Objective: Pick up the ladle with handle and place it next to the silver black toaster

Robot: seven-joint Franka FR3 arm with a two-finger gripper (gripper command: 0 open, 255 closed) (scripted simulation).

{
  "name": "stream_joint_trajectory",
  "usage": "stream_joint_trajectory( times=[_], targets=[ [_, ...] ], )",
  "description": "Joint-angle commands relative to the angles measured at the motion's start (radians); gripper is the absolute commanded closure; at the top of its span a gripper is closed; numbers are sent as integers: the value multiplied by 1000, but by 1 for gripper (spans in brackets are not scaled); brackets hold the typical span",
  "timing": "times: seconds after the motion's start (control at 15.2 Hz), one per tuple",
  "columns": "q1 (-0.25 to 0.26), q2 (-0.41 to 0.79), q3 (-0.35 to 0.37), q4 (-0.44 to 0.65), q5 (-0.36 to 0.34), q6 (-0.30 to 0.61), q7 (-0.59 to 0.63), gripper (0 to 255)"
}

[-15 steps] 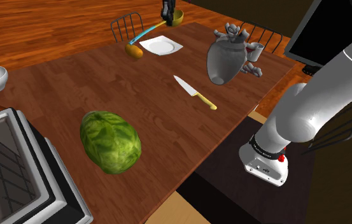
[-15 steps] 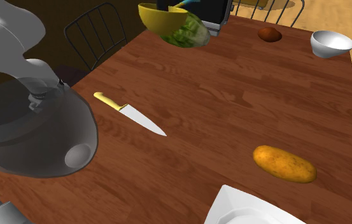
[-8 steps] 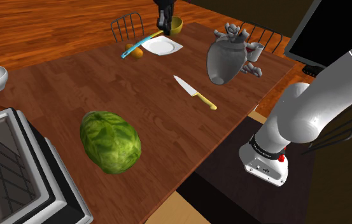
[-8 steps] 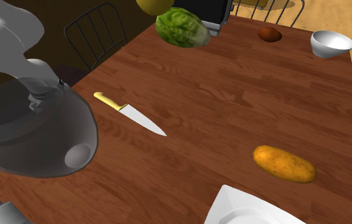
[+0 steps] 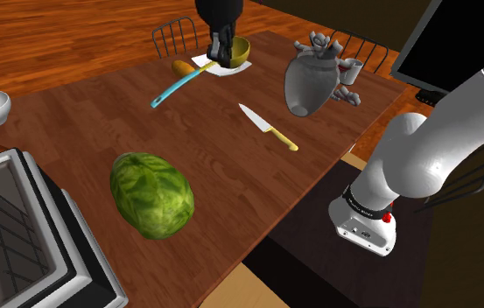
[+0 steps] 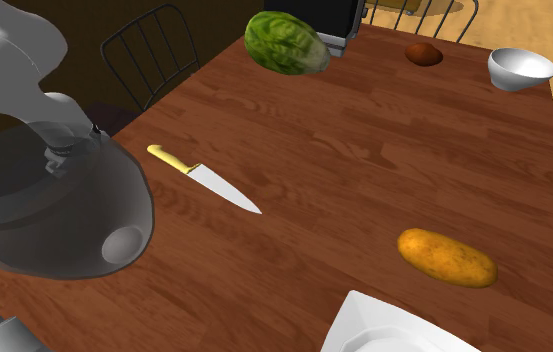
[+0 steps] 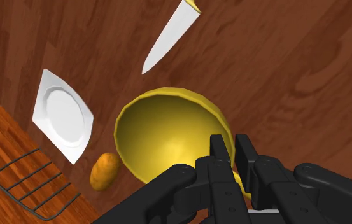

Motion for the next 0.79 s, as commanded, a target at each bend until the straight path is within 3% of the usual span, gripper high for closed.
stream_joint_trajectory(
  times=[0.0, 0.73],
  targets=[
    [20, 7, 39, 19, 10, -34, 50, 255],
    [122, 160, 254, 205, 10, -206, 341, 255]
  ],
)
